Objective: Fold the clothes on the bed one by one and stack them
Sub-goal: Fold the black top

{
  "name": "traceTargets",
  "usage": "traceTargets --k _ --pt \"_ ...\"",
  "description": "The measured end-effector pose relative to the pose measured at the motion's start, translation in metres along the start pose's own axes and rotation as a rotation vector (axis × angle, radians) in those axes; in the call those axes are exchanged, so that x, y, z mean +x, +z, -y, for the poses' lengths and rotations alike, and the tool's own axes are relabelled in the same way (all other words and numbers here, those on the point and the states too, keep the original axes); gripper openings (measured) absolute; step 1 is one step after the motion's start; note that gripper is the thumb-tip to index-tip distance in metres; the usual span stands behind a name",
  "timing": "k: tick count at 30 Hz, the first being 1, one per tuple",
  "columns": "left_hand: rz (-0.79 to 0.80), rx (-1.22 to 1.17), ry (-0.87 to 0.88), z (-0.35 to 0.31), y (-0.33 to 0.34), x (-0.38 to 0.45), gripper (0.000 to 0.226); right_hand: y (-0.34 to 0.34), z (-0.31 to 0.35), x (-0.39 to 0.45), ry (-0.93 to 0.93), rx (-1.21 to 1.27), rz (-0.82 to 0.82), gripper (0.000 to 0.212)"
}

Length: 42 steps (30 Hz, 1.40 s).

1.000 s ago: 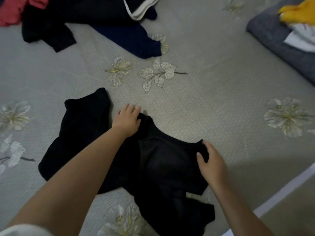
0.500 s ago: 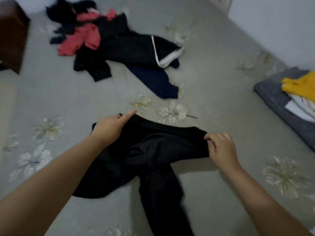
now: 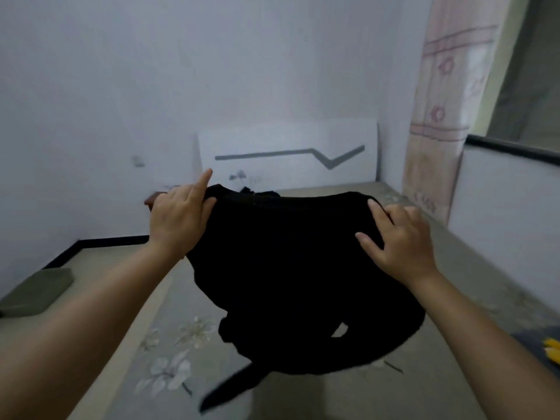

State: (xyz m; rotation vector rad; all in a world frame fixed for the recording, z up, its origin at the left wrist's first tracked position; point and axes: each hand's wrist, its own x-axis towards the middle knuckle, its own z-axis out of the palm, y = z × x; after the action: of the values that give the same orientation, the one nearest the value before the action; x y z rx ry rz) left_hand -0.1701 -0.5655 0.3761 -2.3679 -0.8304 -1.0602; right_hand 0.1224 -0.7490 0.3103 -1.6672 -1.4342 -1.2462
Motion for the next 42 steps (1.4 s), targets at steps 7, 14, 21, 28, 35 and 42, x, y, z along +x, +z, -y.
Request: traceTargets --k 7,14,21,28,35,42 --pt "0.052 0.185 -0.16 0.015 -0.128 -0.028 0.102 -0.092 0.045 0.026 -0.085 -0.091 -0.141 0.058" --pt "0.078 0.28 -0.239 0.004 -0.213 -0.105 0.09 -0.179 0.102 0.024 -0.049 -0.166 -0.202 0.057" --pt "-0.062 0.262 -0.059 0.007 -0.264 -0.148 0.078 -0.246 0.125 0.038 -0.033 -0.155 -0.206 0.061" --pt "0.014 0.202 -0.062 0.01 -0.219 -0.179 0.085 -0.208 0.119 0.004 -0.077 -0.094 0.038 0.068" --pt "0.373 0.19 -0.108 0.003 -0.069 -0.25 0.073 -0.088 0.117 -0.121 -0.074 -0.002 0.597 0.072" --pt "0.625 0.15 -0.219 0.002 0.081 -0.302 0.071 0.033 0.115 -0.222 0.025 0.036 0.956 0.073"
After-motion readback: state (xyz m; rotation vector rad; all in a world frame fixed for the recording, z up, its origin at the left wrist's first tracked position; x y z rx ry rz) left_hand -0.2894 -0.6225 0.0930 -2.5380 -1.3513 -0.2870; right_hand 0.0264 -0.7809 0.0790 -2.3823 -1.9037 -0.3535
